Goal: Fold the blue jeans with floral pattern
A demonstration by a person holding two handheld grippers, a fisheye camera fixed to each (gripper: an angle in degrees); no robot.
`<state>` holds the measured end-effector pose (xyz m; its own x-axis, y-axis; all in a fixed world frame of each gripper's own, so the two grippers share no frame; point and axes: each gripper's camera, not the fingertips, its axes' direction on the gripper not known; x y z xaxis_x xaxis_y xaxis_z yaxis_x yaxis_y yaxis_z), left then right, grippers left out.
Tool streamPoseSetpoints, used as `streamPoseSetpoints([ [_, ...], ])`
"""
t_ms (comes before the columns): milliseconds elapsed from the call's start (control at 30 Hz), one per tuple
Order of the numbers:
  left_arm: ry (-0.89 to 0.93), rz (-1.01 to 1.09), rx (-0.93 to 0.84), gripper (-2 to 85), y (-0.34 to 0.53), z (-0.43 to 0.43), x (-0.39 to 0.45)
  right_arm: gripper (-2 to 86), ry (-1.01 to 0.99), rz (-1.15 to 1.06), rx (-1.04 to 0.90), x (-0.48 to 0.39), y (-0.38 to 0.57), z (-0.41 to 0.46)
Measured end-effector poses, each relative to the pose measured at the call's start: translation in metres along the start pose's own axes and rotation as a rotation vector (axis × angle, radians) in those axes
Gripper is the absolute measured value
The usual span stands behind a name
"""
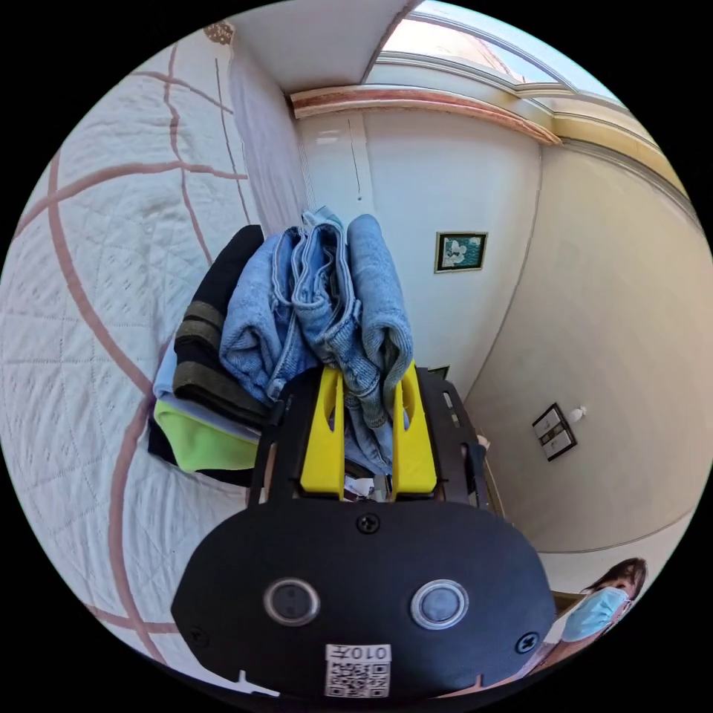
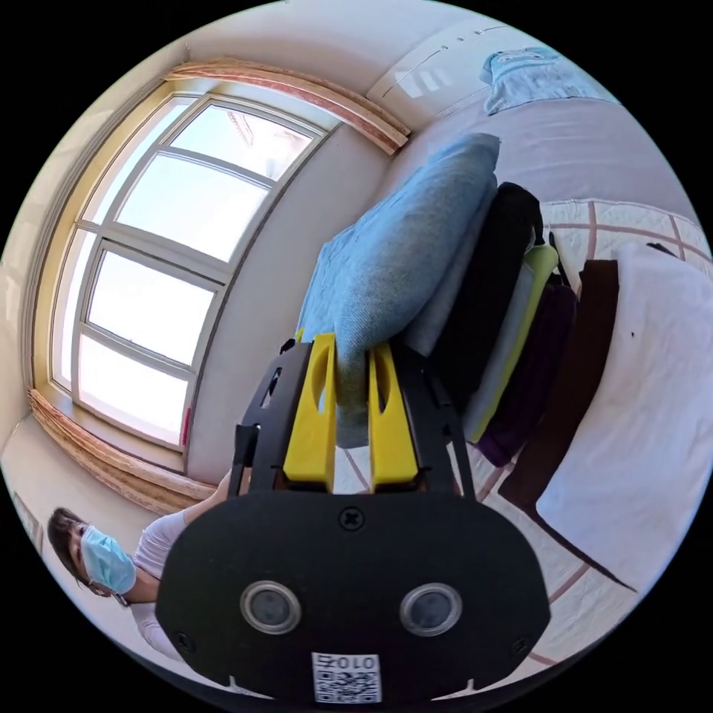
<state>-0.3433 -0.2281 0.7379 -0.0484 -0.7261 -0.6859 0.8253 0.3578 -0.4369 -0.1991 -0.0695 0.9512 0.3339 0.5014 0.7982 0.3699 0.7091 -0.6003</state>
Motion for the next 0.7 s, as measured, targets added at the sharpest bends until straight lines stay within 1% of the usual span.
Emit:
streamPoseSetpoints([
  [67, -0.007, 0.020, -0.054, 9.2, 0.007, -0.002, 0.006, 7.1, 0.123, -0.046, 0.032, -0.019, 0.016, 0.000],
  [167, -0.083, 0.165, -0.120, 9.1, 0.027, -0.031, 0.040, 7.0, 0.225, -0.112, 0.111, -0.044, 0.051, -0.020],
  [233, -0.167, 0.288, -0.134, 7.9, 0.061, -0.081, 0.065, 6.8, 0.297, -0.156, 0.125, -0.065, 0.080, -0.035],
  [267, -0.178, 0.318, -0.131, 7.5, 0.072, -0.097, 0.071, 6.7, 0.364, -0.196, 0.146, -0.082, 0.106, -0.044],
  [300, -0.191, 0.389, -0.116, 6.2, 0.098, -0.131, 0.083, 6.6, 0.396, -0.215, 0.157, -0.091, 0.121, -0.047],
  [333, -0.217, 0.465, -0.099, 4.9, 0.127, -0.168, 0.096, 6.3, 0.448, -0.264, 0.186, -0.110, 0.156, -0.052],
  [367, -0.242, 0.509, -0.085, 4.3, 0.143, -0.187, 0.103, 5.9, 0.496, -0.325, 0.215, -0.129, 0.195, -0.051],
  [400, -0.329, 0.604, -0.043, 3.2, 0.177, -0.225, 0.117, 5.8, 0.519, -0.349, 0.230, -0.137, 0.216, -0.049],
  [433, -0.456, 0.691, -0.008, 2.3, 0.213, -0.259, 0.130, 5.3, 0.567, -0.391, 0.266, -0.152, 0.259, -0.041],
  [467, -0.531, 0.721, 0.000, 2.1, 0.230, -0.274, 0.134, 4.8, 0.610, -0.423, 0.289, -0.162, 0.301, -0.029],
  [533, -0.803, 0.776, 0.026, 1.9, 0.288, -0.327, 0.145, 4.0, 0.637, -0.435, 0.302, -0.172, 0.361, -0.004],
  [567, -0.860, 0.785, 0.035, 2.0, 0.301, -0.339, 0.146, 3.4, 0.630, -0.428, 0.297, -0.176, 0.396, 0.014],
  [633, -1.091, 0.747, 0.100, 3.6, 0.343, -0.385, 0.141, 3.0, 0.580, -0.399, 0.294, -0.181, 0.442, 0.042],
  [700, -1.207, 0.688, 0.090, 5.6, 0.357, -0.409, 0.132, 2.7, 0.498, -0.394, 0.300, -0.187, 0.478, 0.069],
])
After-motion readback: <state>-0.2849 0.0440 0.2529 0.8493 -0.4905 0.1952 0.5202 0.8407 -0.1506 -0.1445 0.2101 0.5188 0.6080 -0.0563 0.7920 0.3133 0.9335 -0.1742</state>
